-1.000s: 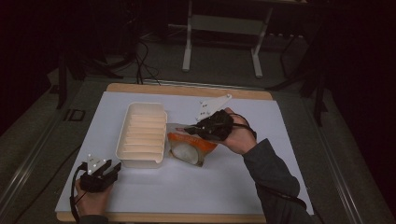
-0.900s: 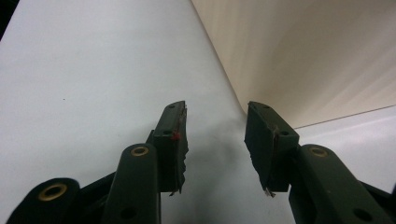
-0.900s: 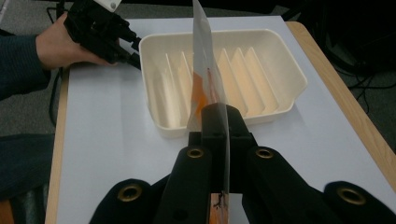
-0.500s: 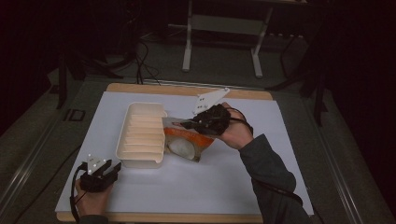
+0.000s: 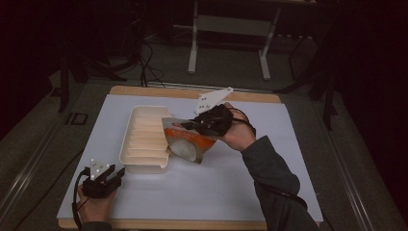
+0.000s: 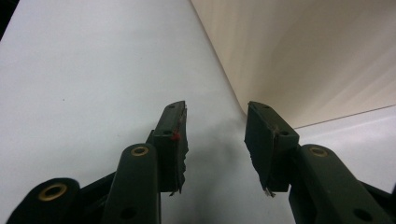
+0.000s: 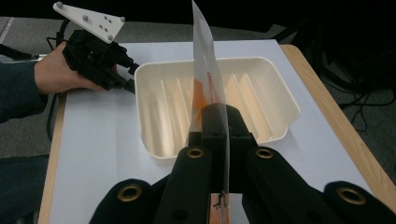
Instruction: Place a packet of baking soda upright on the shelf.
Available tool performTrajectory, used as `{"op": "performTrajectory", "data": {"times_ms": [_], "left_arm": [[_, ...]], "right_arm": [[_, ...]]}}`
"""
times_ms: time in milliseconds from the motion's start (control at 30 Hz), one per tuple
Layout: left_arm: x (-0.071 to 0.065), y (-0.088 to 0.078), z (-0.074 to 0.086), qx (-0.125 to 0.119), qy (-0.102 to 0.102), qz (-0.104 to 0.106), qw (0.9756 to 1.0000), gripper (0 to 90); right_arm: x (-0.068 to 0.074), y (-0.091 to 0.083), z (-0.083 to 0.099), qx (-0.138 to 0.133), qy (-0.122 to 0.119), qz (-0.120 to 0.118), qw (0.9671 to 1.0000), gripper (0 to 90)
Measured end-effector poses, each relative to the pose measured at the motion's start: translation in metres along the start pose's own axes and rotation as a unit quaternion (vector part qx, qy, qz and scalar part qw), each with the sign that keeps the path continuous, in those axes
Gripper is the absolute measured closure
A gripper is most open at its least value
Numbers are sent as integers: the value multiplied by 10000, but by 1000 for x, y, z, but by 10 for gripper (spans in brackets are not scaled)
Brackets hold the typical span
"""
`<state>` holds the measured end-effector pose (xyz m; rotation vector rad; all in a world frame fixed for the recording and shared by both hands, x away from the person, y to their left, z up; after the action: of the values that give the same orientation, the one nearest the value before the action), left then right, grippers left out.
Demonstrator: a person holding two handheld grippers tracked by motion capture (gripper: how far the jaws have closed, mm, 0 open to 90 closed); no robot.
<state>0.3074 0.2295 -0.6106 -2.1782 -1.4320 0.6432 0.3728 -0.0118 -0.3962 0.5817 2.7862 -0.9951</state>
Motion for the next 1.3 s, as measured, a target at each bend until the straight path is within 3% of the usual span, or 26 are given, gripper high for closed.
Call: {"op": "performTrajectory", "data": {"times_ms": [1300], "left_arm": [[0,0,0,-12,-4,-10,10000,584]], "right_arm": [[31,31,-42,-410,-292,-461,9977,900]]}}
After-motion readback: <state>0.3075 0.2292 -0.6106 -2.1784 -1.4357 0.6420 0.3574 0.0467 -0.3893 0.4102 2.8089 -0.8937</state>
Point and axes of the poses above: each handheld gripper's, and its own axes: y roughly forward along the jaws, z roughly out of its underside, x roughly to its left, the point moved 10 cm from there along y, roughly forward along the jaws, and after that the axes turned 10 degrees about z, right-handed, at the moved point
